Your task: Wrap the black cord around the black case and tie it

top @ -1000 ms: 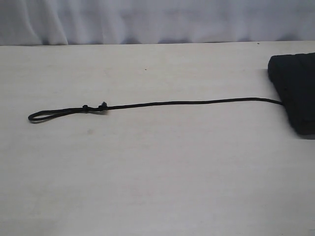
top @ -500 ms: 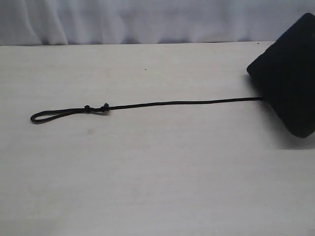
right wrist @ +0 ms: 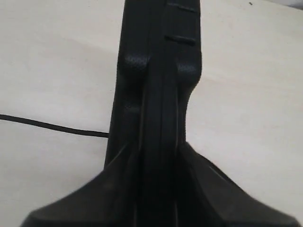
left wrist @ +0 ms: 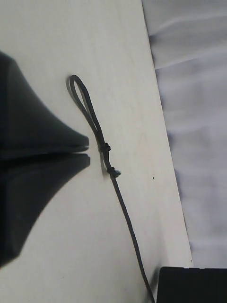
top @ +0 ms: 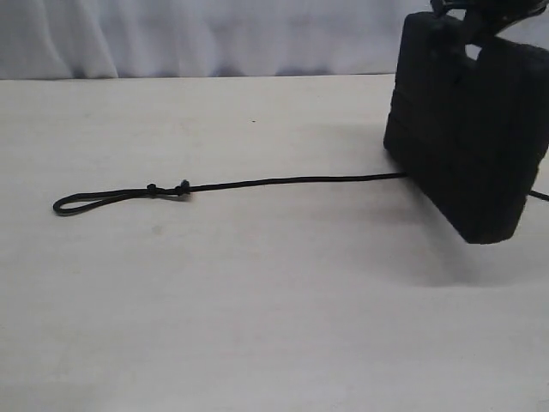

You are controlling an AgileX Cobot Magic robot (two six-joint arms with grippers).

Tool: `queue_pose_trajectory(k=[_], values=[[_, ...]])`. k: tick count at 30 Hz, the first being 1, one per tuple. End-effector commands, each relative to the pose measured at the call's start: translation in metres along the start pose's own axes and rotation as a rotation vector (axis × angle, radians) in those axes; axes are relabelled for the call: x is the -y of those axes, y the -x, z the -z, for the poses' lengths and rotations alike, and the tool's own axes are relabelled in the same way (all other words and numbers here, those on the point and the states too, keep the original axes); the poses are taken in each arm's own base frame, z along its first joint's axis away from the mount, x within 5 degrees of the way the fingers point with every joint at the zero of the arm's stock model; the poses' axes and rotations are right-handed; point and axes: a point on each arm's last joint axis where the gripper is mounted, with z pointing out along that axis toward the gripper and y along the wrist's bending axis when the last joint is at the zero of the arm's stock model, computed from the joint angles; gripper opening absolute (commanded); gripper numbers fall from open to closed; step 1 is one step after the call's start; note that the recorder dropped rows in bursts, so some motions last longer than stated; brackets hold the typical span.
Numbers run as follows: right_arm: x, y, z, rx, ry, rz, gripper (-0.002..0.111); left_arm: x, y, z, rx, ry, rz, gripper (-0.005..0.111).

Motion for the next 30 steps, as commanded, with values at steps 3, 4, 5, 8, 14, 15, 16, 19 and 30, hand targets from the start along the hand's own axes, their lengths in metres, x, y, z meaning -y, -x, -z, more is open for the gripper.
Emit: queue_pose_trajectory(k=[3,4,5,8,14,15,16,19,30], values=[[-0.023,-0.021,0.008,0.093,0.01,-0.03,0.004,0.0,0.0,0.0,0.012,0.001,0.008,0.0],[-0.027,-0.025,0.004,0.081,0.005,-0.018,0.004,0.0,0.0,0.0,0.012,0.001,0.008,0.0],[-0.031,-0.029,0.0,0.076,-0.001,-0.01,0.004,0.0,0.0,0.0,0.012,0.001,0.008,0.0],[-0.046,-0.037,-0.003,0.083,-0.026,0.032,0.004,0.0,0.0,0.0,0.012,0.001,0.008,0.0],[-0.066,-0.041,-0.001,0.064,0.011,0.044,0.004,0.0,0.0,0.0,0.012,0.001,0.008,0.0],[-0.067,-0.042,-0.001,0.056,0.021,0.035,0.004,0.0,0.0,0.0,0.012,0.001,0.008,0.0],[-0.068,-0.043,-0.001,0.044,0.03,0.027,0.004,0.0,0.0,0.0,0.012,0.001,0.008,0.0],[-0.067,-0.047,-0.002,0.002,0.021,0.032,0.006,0.0,0.0,0.0,0.012,0.001,0.008,0.0],[-0.065,-0.053,-0.012,-0.087,-0.002,0.068,0.029,0.0,0.0,0.0,0.012,0.001,0.008,0.0]])
